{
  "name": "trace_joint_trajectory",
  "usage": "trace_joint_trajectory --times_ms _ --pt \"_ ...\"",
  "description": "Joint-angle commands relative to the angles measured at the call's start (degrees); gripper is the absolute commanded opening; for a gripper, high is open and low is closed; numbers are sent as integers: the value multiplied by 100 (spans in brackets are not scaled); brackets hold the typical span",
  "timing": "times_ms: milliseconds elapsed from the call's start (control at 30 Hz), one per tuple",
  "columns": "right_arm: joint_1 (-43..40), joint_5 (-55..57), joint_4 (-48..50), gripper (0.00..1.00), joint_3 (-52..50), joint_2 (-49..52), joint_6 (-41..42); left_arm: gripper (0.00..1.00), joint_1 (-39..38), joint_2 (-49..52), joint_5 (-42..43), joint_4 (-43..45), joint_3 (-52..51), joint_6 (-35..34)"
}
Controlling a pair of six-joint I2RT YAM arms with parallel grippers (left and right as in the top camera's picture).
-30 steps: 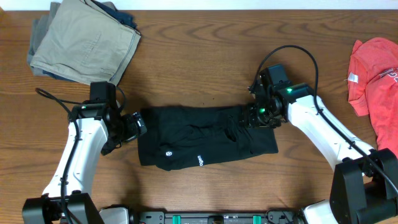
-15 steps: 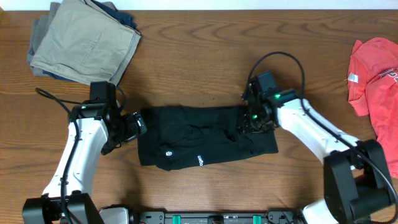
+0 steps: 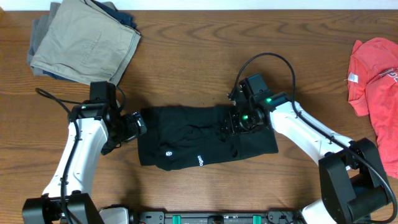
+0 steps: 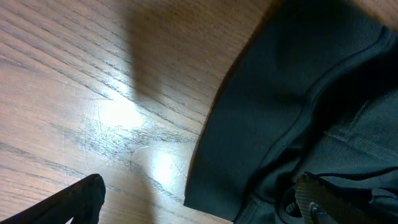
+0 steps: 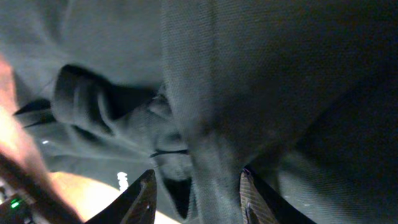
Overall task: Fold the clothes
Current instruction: 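Press the folded right end down and release with the right gripper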
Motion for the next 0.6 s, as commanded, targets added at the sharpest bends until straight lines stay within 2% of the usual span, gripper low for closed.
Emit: trace_joint_trajectory --times_ms 0,133,300,400,433,567 --pt "-52 -785 -4 41 138 -11 -57 98 -7 59 -7 2 -39 -7" --pt "-258 -1043 -409 45 376 -31 -243 98 -7 57 -9 0 -39 -2" --pt "-675 -1012 -1045 59 597 -81 -667 98 -7 59 -9 13 -39 -4" --pt "-914 -584 -1351 63 597 -81 -678 98 -7 57 -9 46 -39 -4" --pt "-966 -393 -1475 60 597 -81 -680 98 -7 57 -9 48 -39 -4" --pt "-988 251 -1897 30 535 -79 -682 98 -7 59 -9 46 -39 -4"
